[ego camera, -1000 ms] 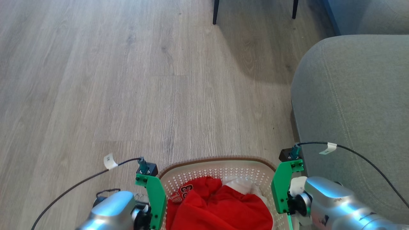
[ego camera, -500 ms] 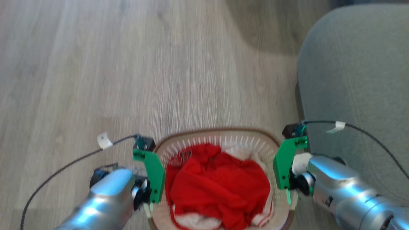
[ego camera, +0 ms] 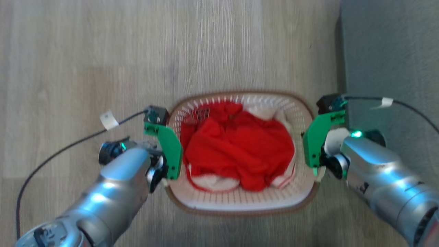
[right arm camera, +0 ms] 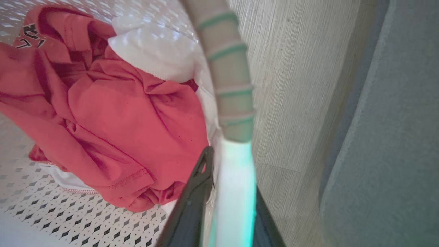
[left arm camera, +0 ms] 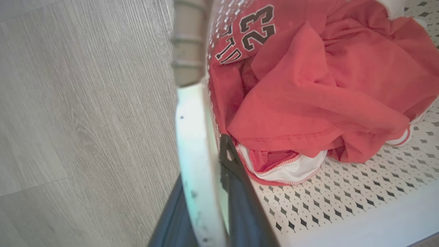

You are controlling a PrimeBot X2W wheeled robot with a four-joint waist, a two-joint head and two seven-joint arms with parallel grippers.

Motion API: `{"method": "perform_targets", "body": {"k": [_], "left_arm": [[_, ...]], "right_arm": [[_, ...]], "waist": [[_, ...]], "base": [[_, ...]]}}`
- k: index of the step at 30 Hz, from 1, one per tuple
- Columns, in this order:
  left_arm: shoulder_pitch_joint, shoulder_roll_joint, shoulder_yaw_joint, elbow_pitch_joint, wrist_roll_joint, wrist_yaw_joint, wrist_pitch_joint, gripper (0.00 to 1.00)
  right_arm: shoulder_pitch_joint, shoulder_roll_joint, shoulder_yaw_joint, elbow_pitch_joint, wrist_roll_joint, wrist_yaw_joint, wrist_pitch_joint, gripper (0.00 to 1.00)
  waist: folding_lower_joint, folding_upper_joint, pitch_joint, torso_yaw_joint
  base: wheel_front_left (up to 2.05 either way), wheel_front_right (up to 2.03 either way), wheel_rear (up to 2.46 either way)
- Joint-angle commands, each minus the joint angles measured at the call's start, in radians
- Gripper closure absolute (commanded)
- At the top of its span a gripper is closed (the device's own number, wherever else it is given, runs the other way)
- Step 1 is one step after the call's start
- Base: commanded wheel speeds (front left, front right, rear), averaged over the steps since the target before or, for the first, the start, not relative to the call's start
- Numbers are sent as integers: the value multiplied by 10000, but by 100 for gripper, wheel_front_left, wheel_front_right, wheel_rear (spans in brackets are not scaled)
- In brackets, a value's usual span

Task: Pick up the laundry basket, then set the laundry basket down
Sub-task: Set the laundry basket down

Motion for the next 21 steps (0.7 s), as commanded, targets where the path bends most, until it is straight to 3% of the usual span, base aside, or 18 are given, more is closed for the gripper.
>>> {"method": "perform_targets", "body": {"k": [1,9,21], "left_arm": [[-373,-110,91,-335,142,-52,-168,100],[-1017,-111,72,-528,276,397,-1011,100],[-1691,-112,40,-700,384,801,-1537,100]], "right_arm": [[-54,127,6,-375,-243,77,-284,100],[-383,97,1,-234,-254,77,-1460,100],[-1372,387,4,-24,-503,77,-1686,100]], "waist": [[-3,0,891,-39],[-3,0,2402,-1],[-3,0,3808,-166]], "base": [[0,0,0],[0,0,0],[0,0,0]]}}
